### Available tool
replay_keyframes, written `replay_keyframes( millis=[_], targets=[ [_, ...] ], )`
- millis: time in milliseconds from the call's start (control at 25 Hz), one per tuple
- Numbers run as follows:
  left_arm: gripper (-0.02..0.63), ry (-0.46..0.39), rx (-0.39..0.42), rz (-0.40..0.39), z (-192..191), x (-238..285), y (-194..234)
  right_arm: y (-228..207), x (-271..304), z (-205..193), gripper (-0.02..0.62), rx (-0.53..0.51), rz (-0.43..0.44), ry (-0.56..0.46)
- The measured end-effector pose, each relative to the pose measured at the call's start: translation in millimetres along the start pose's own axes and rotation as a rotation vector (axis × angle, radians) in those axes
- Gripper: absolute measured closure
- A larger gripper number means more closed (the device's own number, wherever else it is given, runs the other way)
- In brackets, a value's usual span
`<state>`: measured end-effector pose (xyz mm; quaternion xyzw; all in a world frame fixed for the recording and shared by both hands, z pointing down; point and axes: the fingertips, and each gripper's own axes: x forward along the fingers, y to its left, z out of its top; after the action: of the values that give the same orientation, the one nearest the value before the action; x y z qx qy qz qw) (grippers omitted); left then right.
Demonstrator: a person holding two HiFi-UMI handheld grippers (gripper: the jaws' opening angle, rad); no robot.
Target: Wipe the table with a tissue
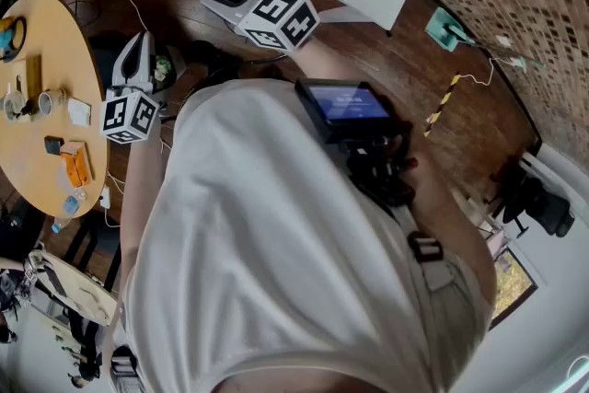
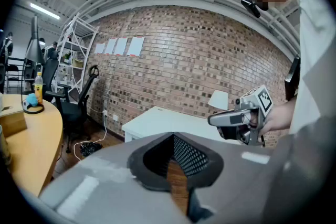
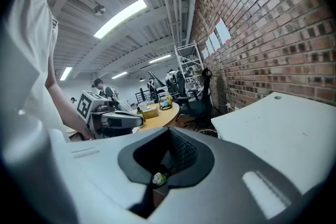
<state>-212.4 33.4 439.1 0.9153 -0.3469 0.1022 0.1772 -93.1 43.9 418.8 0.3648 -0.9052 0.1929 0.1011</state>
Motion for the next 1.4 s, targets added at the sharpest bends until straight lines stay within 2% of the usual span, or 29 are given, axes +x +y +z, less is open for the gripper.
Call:
replay_keyframes(
  millis=[160,320,520,680,840,1160,1280,1400],
  targets=[
    [0.604,-0.004,0.004,0.027,14.9,-1.6,38.7,-5.5,45.0,26.0,0.588,-0.025,0.032,0.004],
    [0.603,-0.02,-0.011,0.09,19.5,-8.5,69.1,-1.8,83.6,42.5,0.588,-0.046,0.117,0.017],
    [0.603,-0.016,-0.025,0.078,19.7,-3.3,109.4,-11.2,132.0,55.9,0.588,-0.043,0.125,0.044],
    [0.603,-0.013,-0.039,0.114,22.5,-16.3,156.4,-4.4,185.7,70.3,0.588,-0.063,0.175,0.071],
    [0.601,-0.028,-0.078,0.178,17.7,-32.3,194.0,4.8,231.8,76.0,0.588,-0.082,0.24,0.117],
    [0.601,0.018,-0.143,0.319,-19.5,-87.2,248.1,46.5,302.6,77.3,0.588,-0.148,0.359,0.198],
    [0.6,0.045,-0.125,0.406,-37.1,-117.1,266.3,64.4,322.3,74.0,0.588,-0.175,0.417,0.229],
    [0.598,0.139,-0.069,0.511,-64.3,-155.6,295.7,80.9,336.5,70.7,0.588,-0.208,0.469,0.262]
  ],
)
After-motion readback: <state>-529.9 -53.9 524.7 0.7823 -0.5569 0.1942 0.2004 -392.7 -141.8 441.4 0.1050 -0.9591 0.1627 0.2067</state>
